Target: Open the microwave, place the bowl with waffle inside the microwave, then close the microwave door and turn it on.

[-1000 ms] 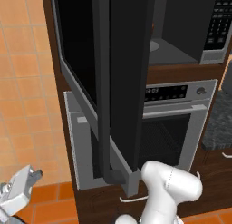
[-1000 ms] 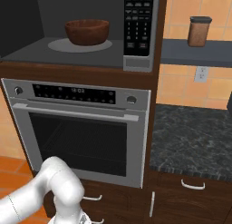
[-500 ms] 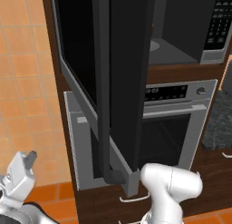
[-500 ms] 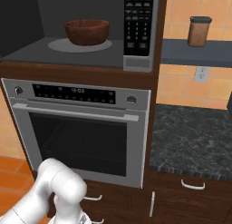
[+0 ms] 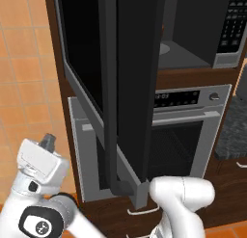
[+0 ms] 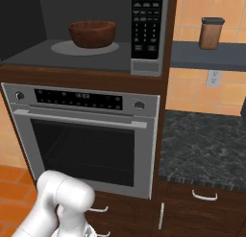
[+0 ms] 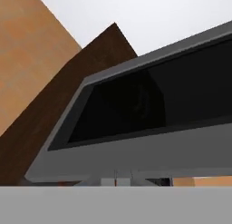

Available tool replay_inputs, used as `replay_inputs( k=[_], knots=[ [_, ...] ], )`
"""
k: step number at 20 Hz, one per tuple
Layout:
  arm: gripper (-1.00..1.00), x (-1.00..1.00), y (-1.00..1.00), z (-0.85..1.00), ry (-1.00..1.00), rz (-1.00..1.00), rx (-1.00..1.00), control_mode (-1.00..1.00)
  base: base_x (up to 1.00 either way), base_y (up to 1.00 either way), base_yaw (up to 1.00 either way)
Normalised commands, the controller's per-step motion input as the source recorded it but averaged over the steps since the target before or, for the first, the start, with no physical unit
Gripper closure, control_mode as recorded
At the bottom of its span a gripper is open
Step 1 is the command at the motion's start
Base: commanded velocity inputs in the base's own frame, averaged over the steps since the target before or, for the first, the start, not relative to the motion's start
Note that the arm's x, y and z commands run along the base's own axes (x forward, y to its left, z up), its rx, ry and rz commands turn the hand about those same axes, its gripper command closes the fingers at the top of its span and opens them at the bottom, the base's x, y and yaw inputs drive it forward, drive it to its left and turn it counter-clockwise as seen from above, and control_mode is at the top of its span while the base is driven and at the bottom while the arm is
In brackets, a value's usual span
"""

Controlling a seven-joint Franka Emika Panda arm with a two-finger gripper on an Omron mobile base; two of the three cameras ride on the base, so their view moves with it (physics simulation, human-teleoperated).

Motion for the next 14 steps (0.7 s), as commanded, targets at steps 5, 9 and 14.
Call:
replay_inputs(
  k=[5, 9, 14],
  knots=[
    [1.00, -0.33, -0.97, 0.98, -0.12, 0.22, 0.17, -1.00, 0.00, 0.00, 0.00],
    [1.00, -0.53, -1.00, 1.00, -0.11, 0.19, 0.28, -1.00, 0.00, 0.00, 0.00],
    [1.00, -0.54, -1.00, 1.00, -0.09, 0.17, 0.35, -1.00, 0.00, 0.00, 0.00]
  ],
)
